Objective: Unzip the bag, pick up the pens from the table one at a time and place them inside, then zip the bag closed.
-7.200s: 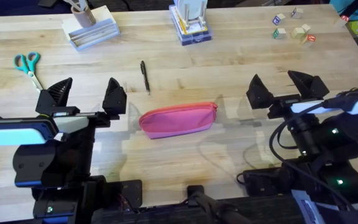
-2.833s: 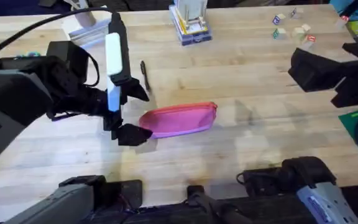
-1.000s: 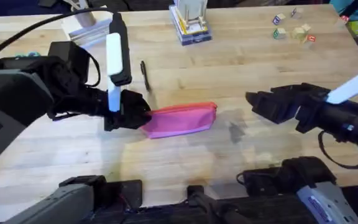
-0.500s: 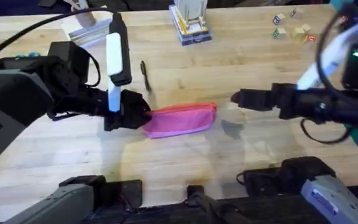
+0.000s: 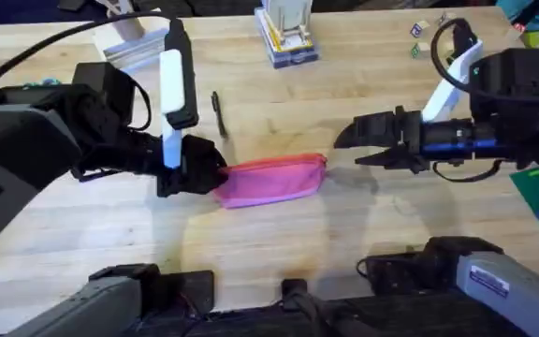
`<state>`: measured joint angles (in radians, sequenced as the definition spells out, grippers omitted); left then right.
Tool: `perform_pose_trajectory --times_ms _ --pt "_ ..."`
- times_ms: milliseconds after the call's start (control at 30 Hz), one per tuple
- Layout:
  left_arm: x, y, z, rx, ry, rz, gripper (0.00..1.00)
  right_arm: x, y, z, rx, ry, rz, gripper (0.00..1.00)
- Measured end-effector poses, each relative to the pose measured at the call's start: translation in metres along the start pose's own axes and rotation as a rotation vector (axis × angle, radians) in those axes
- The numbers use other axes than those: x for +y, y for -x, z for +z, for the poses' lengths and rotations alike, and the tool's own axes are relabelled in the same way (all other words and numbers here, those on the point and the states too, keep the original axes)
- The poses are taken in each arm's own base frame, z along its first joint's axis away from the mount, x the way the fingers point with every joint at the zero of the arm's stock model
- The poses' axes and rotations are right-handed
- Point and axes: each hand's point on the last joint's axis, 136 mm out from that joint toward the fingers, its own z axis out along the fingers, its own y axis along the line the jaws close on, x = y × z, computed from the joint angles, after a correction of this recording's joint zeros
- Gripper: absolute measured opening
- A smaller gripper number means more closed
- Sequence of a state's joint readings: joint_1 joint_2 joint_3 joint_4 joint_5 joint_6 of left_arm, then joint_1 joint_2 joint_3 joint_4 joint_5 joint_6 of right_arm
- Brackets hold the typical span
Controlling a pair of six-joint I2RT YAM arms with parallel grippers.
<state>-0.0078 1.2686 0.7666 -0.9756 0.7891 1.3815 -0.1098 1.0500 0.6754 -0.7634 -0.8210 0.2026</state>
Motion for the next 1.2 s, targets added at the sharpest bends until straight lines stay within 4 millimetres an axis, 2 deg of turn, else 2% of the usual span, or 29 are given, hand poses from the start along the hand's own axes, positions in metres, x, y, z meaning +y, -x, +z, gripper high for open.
perform_pose_trajectory --times_ms 833,1200 --pt "0.0 0.0 0.0 0.0 0.0 0.0 0.042 0.0046 -0.0073 0.0 0.029 0.032 -0.019 0.997" --pt "0.0 0.0 0.0 0.0 0.0 0.0 0.042 0.0053 -0.0029 0.0001 0.012 0.035 -0.114 0.997"
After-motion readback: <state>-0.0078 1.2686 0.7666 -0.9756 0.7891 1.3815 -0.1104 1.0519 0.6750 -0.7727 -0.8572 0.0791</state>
